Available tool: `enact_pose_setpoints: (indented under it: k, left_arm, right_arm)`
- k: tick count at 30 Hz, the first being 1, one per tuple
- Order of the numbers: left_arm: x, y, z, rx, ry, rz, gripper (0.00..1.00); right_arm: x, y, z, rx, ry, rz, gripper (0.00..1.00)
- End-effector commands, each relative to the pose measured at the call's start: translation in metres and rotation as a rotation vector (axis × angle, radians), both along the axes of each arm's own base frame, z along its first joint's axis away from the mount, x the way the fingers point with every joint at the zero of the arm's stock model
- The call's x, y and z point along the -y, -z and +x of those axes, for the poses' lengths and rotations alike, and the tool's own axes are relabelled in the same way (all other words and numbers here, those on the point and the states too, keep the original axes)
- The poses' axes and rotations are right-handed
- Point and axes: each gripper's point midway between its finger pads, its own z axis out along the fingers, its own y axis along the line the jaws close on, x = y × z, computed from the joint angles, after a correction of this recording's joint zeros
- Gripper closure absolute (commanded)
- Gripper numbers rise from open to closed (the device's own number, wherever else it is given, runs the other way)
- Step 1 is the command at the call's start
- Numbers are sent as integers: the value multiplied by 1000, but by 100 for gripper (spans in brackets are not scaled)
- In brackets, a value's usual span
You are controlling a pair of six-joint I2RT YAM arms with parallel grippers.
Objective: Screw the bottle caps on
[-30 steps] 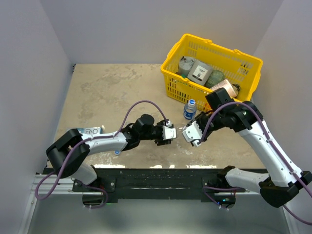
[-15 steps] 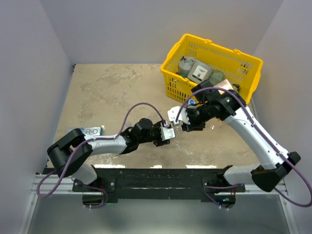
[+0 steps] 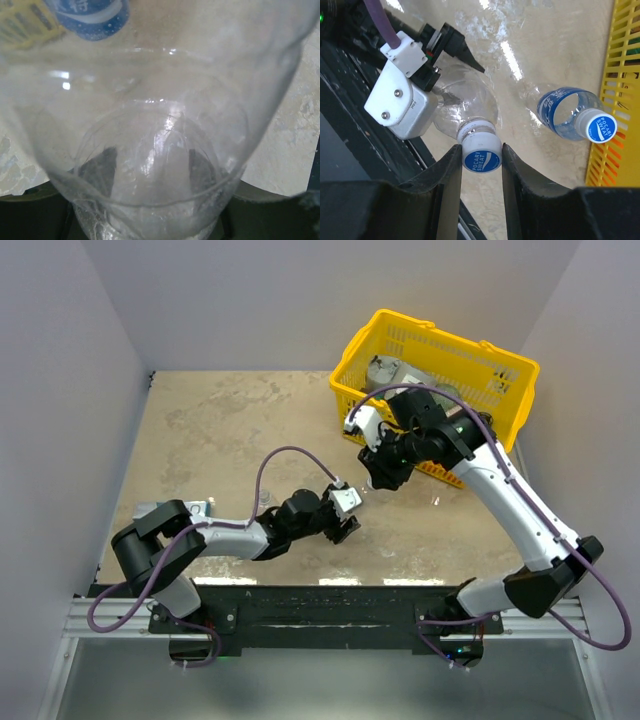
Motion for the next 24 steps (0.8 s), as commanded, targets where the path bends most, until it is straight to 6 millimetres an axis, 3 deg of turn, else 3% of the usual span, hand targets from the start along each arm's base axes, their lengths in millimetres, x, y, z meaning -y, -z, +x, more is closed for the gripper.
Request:
enact_pose_setpoints:
  k: [1,6,12,15,16,18,22,24]
  left_arm:
    - [31,-142,16,190,-22,-464,100]
    - [30,-142,18,181,-46,-469,100]
    - [25,-136,21,219,-67,-448,100]
    - [26,-140,18,189,-56,-484,100]
    - [28,-138,16,177,-46,-486,100]
    - [28,-133,14,148,-38,-486,100]
    - [28,-108,13,66,-38,-443,100]
    - [26,-98,9,22,-35,-433,100]
  right_arm:
    - [-23,8,-11,-187,105,96,100]
    - [-21,3,6,-236,224,136,100]
    - [-23,11,0,-283,193,125,97]
    - [-26,4,-4,-279,151,151,81]
    - [-26,-2,-3,-255,129,156,71]
    - [-25,-8,0,-220,121,157,63]
    - [-27,-38,19,-100,95,183,33]
    - [-28,-44,25,-84,101,184,26]
